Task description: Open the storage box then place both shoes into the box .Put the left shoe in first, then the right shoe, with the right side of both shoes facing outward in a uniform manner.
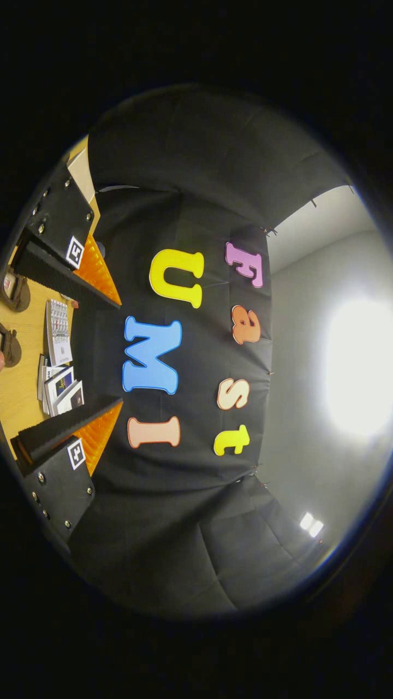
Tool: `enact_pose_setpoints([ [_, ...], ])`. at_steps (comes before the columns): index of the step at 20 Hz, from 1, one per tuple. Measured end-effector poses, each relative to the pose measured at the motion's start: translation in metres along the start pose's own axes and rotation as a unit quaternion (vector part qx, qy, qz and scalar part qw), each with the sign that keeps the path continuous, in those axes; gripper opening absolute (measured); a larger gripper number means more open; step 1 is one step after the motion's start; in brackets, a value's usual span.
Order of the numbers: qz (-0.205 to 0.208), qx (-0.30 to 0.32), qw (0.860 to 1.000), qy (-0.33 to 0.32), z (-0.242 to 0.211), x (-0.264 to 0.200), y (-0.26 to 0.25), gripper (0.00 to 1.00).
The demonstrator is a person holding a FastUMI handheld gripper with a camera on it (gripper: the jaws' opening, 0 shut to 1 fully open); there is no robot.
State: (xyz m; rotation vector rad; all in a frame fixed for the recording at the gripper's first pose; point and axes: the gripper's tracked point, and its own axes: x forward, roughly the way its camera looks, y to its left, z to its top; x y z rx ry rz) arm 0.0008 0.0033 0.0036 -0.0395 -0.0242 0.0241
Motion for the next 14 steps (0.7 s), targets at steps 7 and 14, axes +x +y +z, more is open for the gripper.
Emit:
enact_pose_setpoints([
  [7,0.011,-0.004,1.000,-0.009,0.004,-0.002,0.011,0.97],
  [14,0.078,0.057,0.995,-0.004,-0.008,-0.003,0.051,0.97],
])
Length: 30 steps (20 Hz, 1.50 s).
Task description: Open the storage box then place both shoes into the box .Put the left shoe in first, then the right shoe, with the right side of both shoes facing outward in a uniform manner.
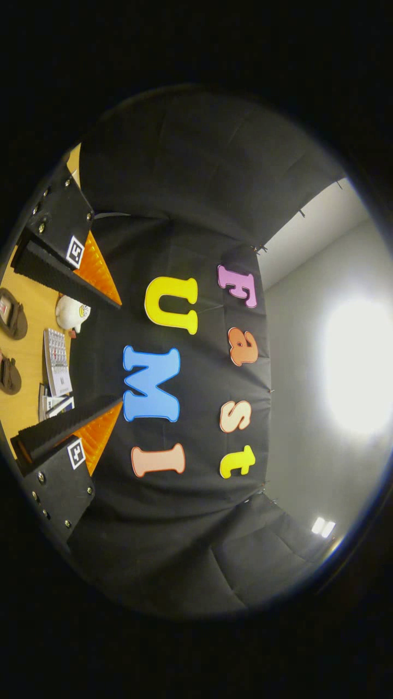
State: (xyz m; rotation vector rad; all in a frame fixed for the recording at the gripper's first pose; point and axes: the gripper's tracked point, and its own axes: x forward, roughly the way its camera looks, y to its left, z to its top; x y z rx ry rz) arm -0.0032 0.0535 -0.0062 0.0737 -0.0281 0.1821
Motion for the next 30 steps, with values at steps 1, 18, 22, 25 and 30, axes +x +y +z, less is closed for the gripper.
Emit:
enact_pose_setpoints([
  [1,0.006,0.014,1.000,0.008,-0.008,0.000,0.005,0.97],
  [18,0.100,0.267,0.939,0.190,-0.142,0.008,0.090,0.98],
  [22,0.109,0.351,0.898,0.244,-0.177,0.004,0.106,0.98],
  [25,0.115,0.384,0.873,0.279,-0.202,0.000,0.118,0.97],
  [30,0.134,0.431,0.835,0.314,-0.230,-0.003,0.142,0.97],
])
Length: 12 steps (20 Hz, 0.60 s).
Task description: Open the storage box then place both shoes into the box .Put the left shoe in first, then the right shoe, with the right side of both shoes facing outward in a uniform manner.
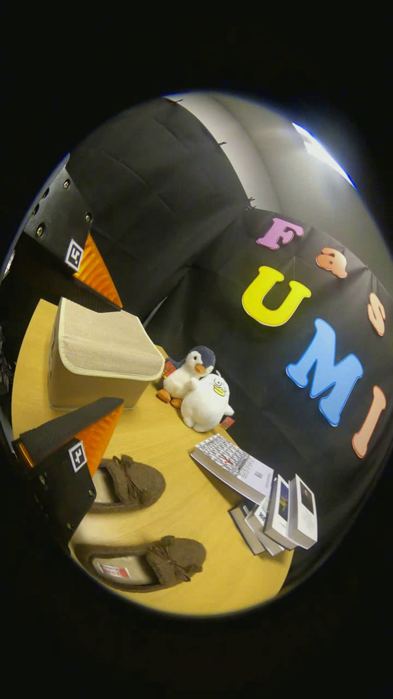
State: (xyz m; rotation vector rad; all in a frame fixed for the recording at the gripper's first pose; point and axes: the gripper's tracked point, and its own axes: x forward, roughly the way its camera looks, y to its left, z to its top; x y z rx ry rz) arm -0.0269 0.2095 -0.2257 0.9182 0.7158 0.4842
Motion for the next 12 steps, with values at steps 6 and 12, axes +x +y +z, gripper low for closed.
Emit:
enact_pose_setpoints([
  [6,0.033,0.059,0.997,0.043,-0.029,0.025,0.000,0.97],
  [12,0.048,0.120,0.988,0.078,-0.059,0.044,-0.002,0.97],
])
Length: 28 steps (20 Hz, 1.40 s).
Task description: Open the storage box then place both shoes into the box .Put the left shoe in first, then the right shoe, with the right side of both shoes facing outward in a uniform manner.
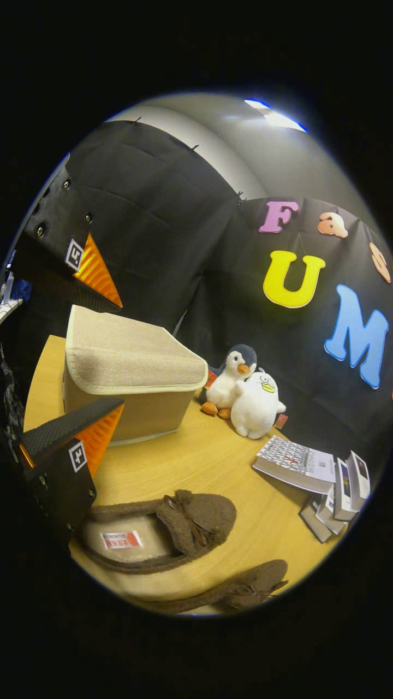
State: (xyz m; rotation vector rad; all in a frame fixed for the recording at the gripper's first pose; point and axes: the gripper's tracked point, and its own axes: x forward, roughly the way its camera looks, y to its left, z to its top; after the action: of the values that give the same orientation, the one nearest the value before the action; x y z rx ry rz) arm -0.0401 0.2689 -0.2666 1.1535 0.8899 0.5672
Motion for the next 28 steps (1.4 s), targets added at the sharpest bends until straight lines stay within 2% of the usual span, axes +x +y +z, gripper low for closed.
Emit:
enact_pose_setpoints([
  [5,0.012,0.091,0.996,0.023,-0.014,0.014,-0.014,0.97],
  [8,0.019,0.117,0.993,0.028,-0.019,0.021,-0.016,0.97],
  [11,0.025,0.131,0.991,0.033,-0.020,0.020,-0.014,0.92],
  [12,0.026,0.134,0.990,0.034,-0.019,0.023,-0.015,0.81],
  [13,0.029,0.139,0.989,0.041,-0.021,0.024,-0.013,0.77],
  [14,0.032,0.142,0.988,0.050,-0.024,0.024,-0.012,0.77],
  [15,0.015,0.135,0.989,0.054,-0.029,0.023,-0.018,0.77],
  [17,0.019,0.148,0.988,0.050,-0.021,0.022,-0.017,0.41],
  [21,0.027,0.151,0.986,0.072,-0.023,0.023,-0.015,0.38],
  [22,0.035,0.146,0.986,0.069,-0.031,0.036,-0.010,0.38],
  [23,0.030,0.163,0.985,0.047,-0.001,0.019,-0.018,0.22],
  [24,0.037,0.165,0.984,0.050,-0.004,0.032,-0.013,0.06],
  [26,0.042,0.151,0.986,0.060,-0.014,0.021,-0.002,0.05],
  [27,0.037,0.140,0.988,0.052,-0.007,0.018,-0.003,0.00],
  [28,0.042,0.131,0.989,0.055,-0.006,0.018,0.001,0.00],
])
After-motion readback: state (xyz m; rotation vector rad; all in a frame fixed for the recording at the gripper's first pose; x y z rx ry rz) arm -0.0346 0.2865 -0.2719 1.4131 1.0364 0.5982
